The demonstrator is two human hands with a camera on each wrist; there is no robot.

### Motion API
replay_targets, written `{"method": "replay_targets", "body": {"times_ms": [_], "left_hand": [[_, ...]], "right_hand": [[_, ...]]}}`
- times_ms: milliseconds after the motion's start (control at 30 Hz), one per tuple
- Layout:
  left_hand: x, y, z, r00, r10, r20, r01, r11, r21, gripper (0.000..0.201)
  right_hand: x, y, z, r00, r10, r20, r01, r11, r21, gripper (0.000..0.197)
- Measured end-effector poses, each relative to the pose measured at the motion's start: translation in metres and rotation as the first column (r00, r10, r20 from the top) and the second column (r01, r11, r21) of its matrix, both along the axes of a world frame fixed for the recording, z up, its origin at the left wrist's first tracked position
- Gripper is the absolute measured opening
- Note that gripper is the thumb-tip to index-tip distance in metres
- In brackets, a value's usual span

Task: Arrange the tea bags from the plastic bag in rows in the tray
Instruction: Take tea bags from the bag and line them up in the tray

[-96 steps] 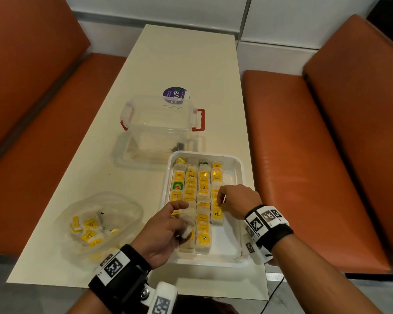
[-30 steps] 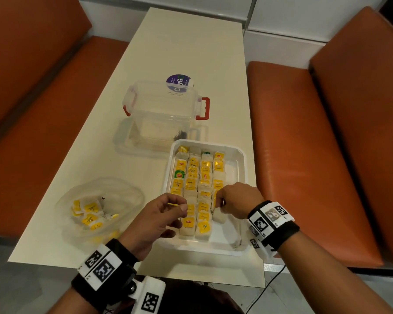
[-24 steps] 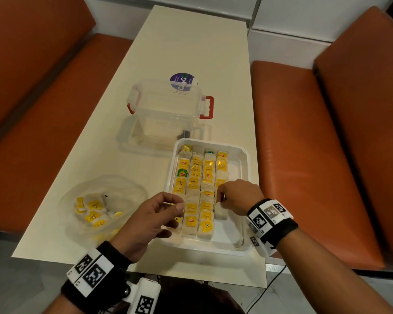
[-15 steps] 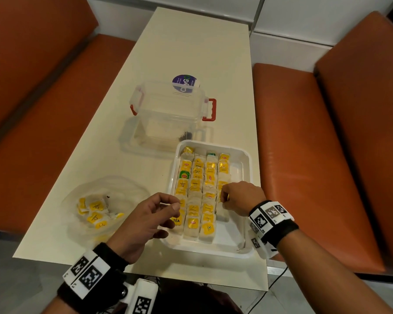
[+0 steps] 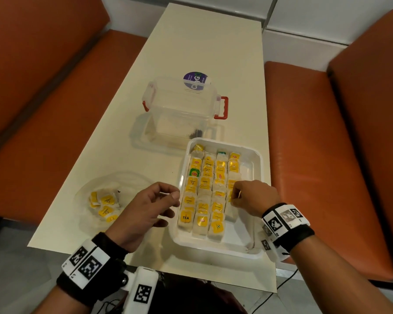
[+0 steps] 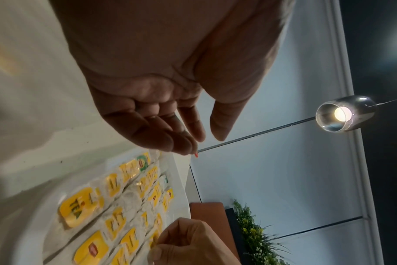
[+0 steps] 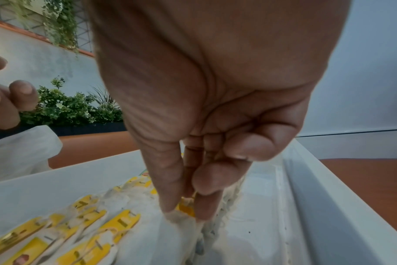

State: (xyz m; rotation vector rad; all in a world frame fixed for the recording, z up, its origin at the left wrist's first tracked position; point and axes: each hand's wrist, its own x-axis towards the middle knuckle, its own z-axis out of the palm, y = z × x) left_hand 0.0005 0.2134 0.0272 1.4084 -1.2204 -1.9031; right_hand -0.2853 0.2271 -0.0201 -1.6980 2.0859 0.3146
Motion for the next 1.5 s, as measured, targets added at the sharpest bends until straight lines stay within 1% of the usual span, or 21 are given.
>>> {"method": "replay_targets", "body": {"times_ms": [100, 133, 200, 267, 300, 333, 367, 400, 467, 567, 700, 833, 1000, 1033, 1100, 1167, 1200, 1267, 1333, 1400, 1500], "left_hand": [[0.016, -0.011, 0.006, 0.999, 0.015, 0.049, -0.011, 0.997, -0.081, 0.01], [0.023, -0.016, 0.007, 0.997, 0.011, 0.075, -0.002, 0.993, -0.122, 0.01], [0.042, -0.026, 0.006, 0.988, -0.005, 0.155, 0.037, 0.979, -0.203, 0.014], [0.063, -0.036, 0.001, 0.96, -0.013, 0.279, 0.092, 0.958, -0.271, 0.022], [0.073, -0.042, -0.003, 0.923, -0.025, 0.384, 0.15, 0.942, -0.299, 0.026], [0.082, -0.047, -0.009, 0.857, -0.049, 0.514, 0.24, 0.919, -0.313, 0.029], [0.09, -0.051, -0.014, 0.769, -0.08, 0.634, 0.341, 0.89, -0.302, 0.03], [0.096, -0.055, -0.021, 0.685, -0.116, 0.719, 0.428, 0.863, -0.268, 0.03], [0.103, -0.057, -0.033, 0.569, -0.215, 0.794, 0.548, 0.819, -0.171, 0.028], [0.103, -0.058, -0.05, 0.461, -0.338, 0.82, 0.671, 0.738, -0.073, 0.026], [0.102, -0.06, -0.062, 0.428, -0.365, 0.827, 0.705, 0.708, -0.053, 0.032], [0.1, -0.061, -0.063, 0.389, -0.397, 0.831, 0.731, 0.682, -0.016, 0.041], [0.1, -0.059, -0.066, 0.333, -0.442, 0.833, 0.775, 0.632, 0.025, 0.053], [0.1, -0.058, -0.067, 0.313, -0.446, 0.838, 0.787, 0.616, 0.034, 0.055], [0.098, -0.056, -0.07, 0.246, -0.436, 0.866, 0.819, 0.571, 0.055, 0.056], [0.095, -0.053, -0.074, 0.185, -0.403, 0.896, 0.849, 0.525, 0.061, 0.052], [0.095, -0.052, -0.076, 0.168, -0.387, 0.907, 0.859, 0.509, 0.058, 0.049], [0.095, -0.052, -0.078, 0.156, -0.353, 0.922, 0.867, 0.496, 0.043, 0.043], [0.097, -0.053, -0.08, 0.16, -0.33, 0.931, 0.865, 0.501, 0.029, 0.042], [0.099, -0.054, -0.081, 0.178, -0.31, 0.934, 0.857, 0.515, 0.008, 0.04], [0.102, -0.058, -0.08, 0.225, -0.274, 0.935, 0.842, 0.538, -0.045, 0.035]], "right_hand": [[0.001, 0.003, 0.005, 1.0, -0.023, -0.003, 0.023, 0.998, -0.062, 0.018], [0.003, 0.005, 0.008, 1.0, -0.028, 0.014, 0.029, 0.996, -0.086, 0.02], [0.013, 0.011, 0.016, 0.996, -0.031, 0.088, 0.042, 0.99, -0.132, 0.022], [0.031, 0.02, 0.027, 0.98, -0.016, 0.196, 0.045, 0.989, -0.144, 0.019], [0.043, 0.024, 0.032, 0.965, 0.0, 0.263, 0.038, 0.989, -0.14, 0.017], [0.055, 0.028, 0.035, 0.943, 0.022, 0.332, 0.026, 0.99, -0.14, 0.016], [0.069, 0.031, 0.038, 0.918, 0.051, 0.394, 0.007, 0.989, -0.145, 0.018], [0.083, 0.033, 0.039, 0.892, 0.084, 0.443, -0.018, 0.988, -0.15, 0.023], [0.11, 0.033, 0.038, 0.853, 0.159, 0.497, -0.098, 0.984, -0.147, 0.037], [0.146, 0.026, 0.035, 0.832, 0.267, 0.487, -0.228, 0.964, -0.139, 0.05], [0.173, 0.011, 0.026, 0.86, 0.334, 0.385, -0.309, 0.942, -0.128, 0.054], [0.182, 0.002, 0.019, 0.893, 0.303, 0.333, -0.288, 0.953, -0.094, 0.05], [0.187, 0.003, 0.013, 0.916, 0.272, 0.294, -0.263, 0.962, -0.07, 0.032], [0.188, 0.004, 0.013, 0.918, 0.26, 0.3, -0.248, 0.966, -0.079, 0.03], [0.188, 0.005, 0.014, 0.922, 0.239, 0.305, -0.22, 0.971, -0.098, 0.028], [0.188, 0.007, 0.015, 0.928, 0.228, 0.293, -0.203, 0.972, -0.114, 0.025], [0.188, 0.008, 0.016, 0.931, 0.224, 0.287, -0.198, 0.973, -0.116, 0.024], [0.187, 0.011, 0.017, 0.935, 0.216, 0.28, -0.193, 0.975, -0.109, 0.024], [0.187, 0.015, 0.017, 0.941, 0.204, 0.269, -0.184, 0.978, -0.1, 0.024], [0.187, 0.019, 0.016, 0.946, 0.193, 0.26, -0.174, 0.98, -0.097, 0.025], [0.188, 0.023, 0.015, 0.952, 0.179, 0.249, -0.162, 0.983, -0.085, 0.025]]}}
